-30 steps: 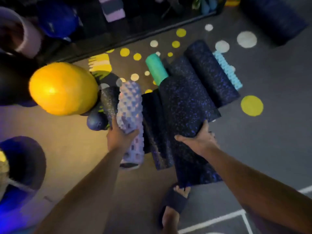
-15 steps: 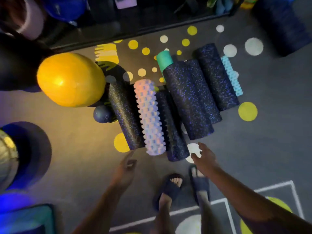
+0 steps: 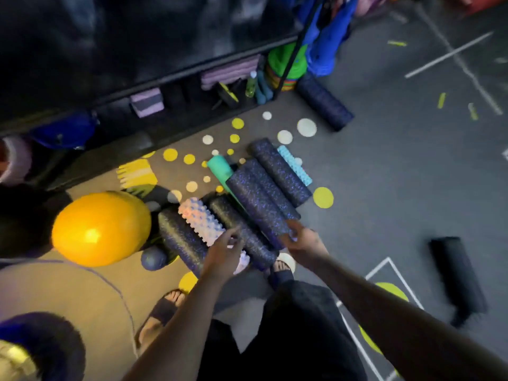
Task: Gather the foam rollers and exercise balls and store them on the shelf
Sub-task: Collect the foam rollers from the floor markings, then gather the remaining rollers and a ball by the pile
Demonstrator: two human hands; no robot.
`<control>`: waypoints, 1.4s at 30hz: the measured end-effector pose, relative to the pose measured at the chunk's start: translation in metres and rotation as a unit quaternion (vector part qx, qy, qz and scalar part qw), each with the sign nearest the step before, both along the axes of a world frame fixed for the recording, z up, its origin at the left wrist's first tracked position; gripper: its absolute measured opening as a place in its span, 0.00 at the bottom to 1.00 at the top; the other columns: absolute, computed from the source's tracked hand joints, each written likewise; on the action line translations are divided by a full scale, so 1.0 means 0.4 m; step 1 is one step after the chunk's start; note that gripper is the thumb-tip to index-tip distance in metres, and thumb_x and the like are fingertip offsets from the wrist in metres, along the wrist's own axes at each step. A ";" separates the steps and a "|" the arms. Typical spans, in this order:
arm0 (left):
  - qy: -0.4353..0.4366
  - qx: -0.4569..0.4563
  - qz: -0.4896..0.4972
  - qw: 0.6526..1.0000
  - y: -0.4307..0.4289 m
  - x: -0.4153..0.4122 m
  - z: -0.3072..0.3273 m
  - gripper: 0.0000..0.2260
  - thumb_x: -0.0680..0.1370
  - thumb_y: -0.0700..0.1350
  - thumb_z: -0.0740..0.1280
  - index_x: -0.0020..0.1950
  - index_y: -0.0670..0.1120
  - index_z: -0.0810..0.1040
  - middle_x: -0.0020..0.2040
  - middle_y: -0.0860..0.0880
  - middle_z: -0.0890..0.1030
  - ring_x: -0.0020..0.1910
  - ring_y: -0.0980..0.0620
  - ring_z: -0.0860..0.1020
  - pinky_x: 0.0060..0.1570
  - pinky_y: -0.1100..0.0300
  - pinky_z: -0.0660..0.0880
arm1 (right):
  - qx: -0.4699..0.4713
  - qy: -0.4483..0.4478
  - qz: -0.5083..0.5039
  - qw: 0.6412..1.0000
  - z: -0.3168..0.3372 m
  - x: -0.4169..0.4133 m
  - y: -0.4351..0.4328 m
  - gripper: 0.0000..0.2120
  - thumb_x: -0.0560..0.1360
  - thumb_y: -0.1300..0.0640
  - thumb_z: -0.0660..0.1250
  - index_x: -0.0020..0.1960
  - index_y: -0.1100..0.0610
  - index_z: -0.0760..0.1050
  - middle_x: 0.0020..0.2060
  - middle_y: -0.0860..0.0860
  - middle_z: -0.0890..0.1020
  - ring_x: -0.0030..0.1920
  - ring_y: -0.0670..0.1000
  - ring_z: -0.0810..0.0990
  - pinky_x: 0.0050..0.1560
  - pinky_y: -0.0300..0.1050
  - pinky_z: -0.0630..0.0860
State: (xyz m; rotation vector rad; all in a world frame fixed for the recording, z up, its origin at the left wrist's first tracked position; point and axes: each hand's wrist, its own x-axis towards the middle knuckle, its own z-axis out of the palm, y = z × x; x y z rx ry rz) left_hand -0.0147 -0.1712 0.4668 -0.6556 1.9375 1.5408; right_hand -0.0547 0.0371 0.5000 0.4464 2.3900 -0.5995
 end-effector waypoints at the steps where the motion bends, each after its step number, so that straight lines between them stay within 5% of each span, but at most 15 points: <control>1: 0.026 0.001 -0.028 0.999 -0.028 -0.011 0.004 0.14 0.78 0.56 0.65 0.60 0.75 0.74 0.50 0.49 0.82 0.46 0.43 0.83 0.47 0.49 0.77 | -0.003 -0.001 -0.035 0.999 0.018 0.020 -0.024 0.24 0.75 0.46 0.64 0.69 0.54 0.74 0.59 0.58 0.83 0.60 0.61 0.81 0.57 0.49 0.75; 4: 0.096 -0.005 -0.123 0.988 -0.110 -0.045 0.064 0.16 0.80 0.52 0.65 0.64 0.70 0.75 0.42 0.51 0.81 0.40 0.45 0.80 0.48 0.45 0.79 | 0.003 0.041 -0.172 0.984 0.069 0.113 -0.105 0.23 0.75 0.44 0.63 0.66 0.55 0.76 0.57 0.59 0.84 0.58 0.61 0.83 0.56 0.51 0.78; 9: 0.161 -0.010 -0.226 0.961 -0.152 -0.053 0.179 0.16 0.83 0.42 0.63 0.70 0.51 0.77 0.50 0.48 0.81 0.48 0.47 0.79 0.52 0.54 0.73 | -0.010 0.043 -0.329 0.943 0.177 0.268 -0.233 0.18 0.80 0.57 0.63 0.68 0.59 0.75 0.63 0.60 0.81 0.64 0.60 0.79 0.61 0.46 0.72; 12: 0.165 0.015 -0.263 0.950 -0.088 -0.010 0.197 0.16 0.82 0.41 0.64 0.70 0.48 0.77 0.48 0.47 0.80 0.50 0.44 0.79 0.54 0.52 0.73 | -0.024 0.052 -0.382 0.922 0.214 0.368 -0.240 0.18 0.80 0.58 0.61 0.69 0.58 0.74 0.65 0.58 0.80 0.67 0.60 0.76 0.65 0.45 0.70; 16: 0.158 0.051 -0.372 0.913 0.105 0.141 0.220 0.15 0.82 0.39 0.65 0.67 0.50 0.76 0.45 0.48 0.81 0.46 0.43 0.80 0.43 0.57 0.72 | -0.011 0.089 -0.494 0.865 0.283 0.576 -0.162 0.20 0.80 0.59 0.59 0.72 0.56 0.73 0.68 0.56 0.78 0.69 0.57 0.76 0.68 0.45 0.70; 21: 0.157 0.105 -0.590 0.785 0.392 0.497 0.297 0.18 0.77 0.50 0.63 0.66 0.52 0.76 0.43 0.51 0.81 0.47 0.42 0.83 0.53 0.46 0.78 | 0.037 0.112 -0.663 0.740 0.376 1.073 -0.070 0.20 0.80 0.61 0.58 0.71 0.58 0.73 0.67 0.57 0.79 0.68 0.58 0.76 0.67 0.47 0.71; 25: 0.165 0.149 -0.726 0.651 0.519 0.861 0.368 0.19 0.74 0.54 0.61 0.64 0.60 0.75 0.48 0.49 0.82 0.49 0.45 0.83 0.55 0.47 0.77 | 0.082 0.120 -0.798 0.584 0.398 1.522 -0.136 0.19 0.81 0.61 0.59 0.71 0.58 0.73 0.67 0.57 0.79 0.68 0.58 0.75 0.65 0.46 0.70; 28: 0.165 0.154 -0.795 0.563 0.550 1.105 0.389 0.14 0.81 0.47 0.64 0.66 0.56 0.75 0.49 0.50 0.82 0.49 0.46 0.83 0.53 0.49 0.77 | 0.093 0.106 -0.865 0.482 0.384 1.781 -0.227 0.18 0.82 0.59 0.59 0.71 0.57 0.73 0.64 0.58 0.79 0.65 0.59 0.77 0.60 0.47 0.72; 33: 0.168 0.144 -0.852 0.475 0.610 1.429 0.396 0.15 0.83 0.46 0.62 0.68 0.58 0.73 0.52 0.50 0.81 0.47 0.49 0.81 0.40 0.54 0.75 | 0.073 0.077 -0.912 0.397 0.299 2.081 -0.261 0.17 0.82 0.57 0.59 0.69 0.55 0.74 0.64 0.57 0.80 0.65 0.60 0.77 0.56 0.44 0.70; 35: 0.176 0.133 -0.858 0.464 0.664 1.525 0.394 0.16 0.82 0.45 0.63 0.70 0.57 0.72 0.53 0.50 0.81 0.48 0.51 0.80 0.40 0.57 0.73 | 0.048 0.083 -0.914 0.395 0.261 2.153 -0.216 0.17 0.82 0.59 0.59 0.70 0.56 0.73 0.64 0.57 0.79 0.66 0.59 0.76 0.57 0.43 0.70; 42: 0.175 0.106 -0.826 0.526 0.851 1.744 0.373 0.16 0.82 0.47 0.63 0.69 0.59 0.75 0.55 0.54 0.81 0.52 0.53 0.81 0.49 0.53 0.77 | -0.005 0.106 -0.903 0.416 0.154 2.349 0.029 0.17 0.81 0.57 0.61 0.69 0.57 0.74 0.66 0.55 0.79 0.66 0.57 0.77 0.64 0.46 0.72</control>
